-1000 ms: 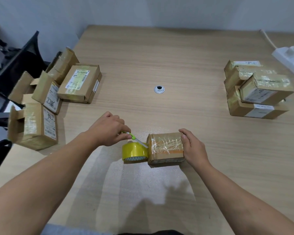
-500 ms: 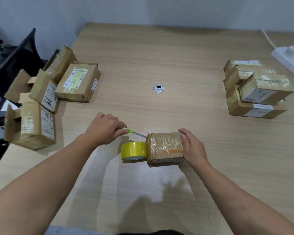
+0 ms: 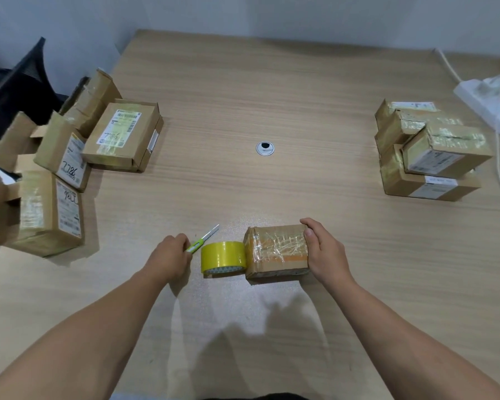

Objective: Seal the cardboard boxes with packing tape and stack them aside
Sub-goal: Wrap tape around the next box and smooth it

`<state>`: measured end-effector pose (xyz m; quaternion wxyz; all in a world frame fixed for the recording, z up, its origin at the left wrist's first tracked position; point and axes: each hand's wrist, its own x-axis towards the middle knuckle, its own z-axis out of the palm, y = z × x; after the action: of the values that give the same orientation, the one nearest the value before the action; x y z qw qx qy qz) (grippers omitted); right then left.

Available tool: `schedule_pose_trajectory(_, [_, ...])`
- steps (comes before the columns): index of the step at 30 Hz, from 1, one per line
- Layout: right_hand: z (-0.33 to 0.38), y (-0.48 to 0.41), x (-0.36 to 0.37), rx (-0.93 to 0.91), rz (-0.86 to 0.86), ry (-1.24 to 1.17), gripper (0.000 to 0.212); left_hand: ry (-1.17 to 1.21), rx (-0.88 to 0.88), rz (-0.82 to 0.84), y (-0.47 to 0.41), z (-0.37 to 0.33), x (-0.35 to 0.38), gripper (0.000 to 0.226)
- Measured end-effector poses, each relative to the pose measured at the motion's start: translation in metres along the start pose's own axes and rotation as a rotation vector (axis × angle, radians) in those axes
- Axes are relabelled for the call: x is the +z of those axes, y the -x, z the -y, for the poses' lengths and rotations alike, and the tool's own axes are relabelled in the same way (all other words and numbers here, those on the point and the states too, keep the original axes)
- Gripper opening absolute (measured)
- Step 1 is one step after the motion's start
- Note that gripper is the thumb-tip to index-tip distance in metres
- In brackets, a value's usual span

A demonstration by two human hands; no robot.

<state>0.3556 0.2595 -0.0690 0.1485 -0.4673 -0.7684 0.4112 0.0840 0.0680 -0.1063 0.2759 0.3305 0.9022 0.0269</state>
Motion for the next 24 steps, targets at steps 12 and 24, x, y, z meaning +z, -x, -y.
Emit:
schedule_pose_trajectory(12, [0.002,0.0,0.001,-0.006,-0.012,0.0,0.032,0.147,0.005,-0.2,0.003,-0.016,-0.003,0.013])
schedule_pose_trajectory(24, [0.002,0.002,0.0,-0.002,0.005,-0.016,0.032,0.38,0.305,0.464,0.016,-0.092,-0.063,0.024])
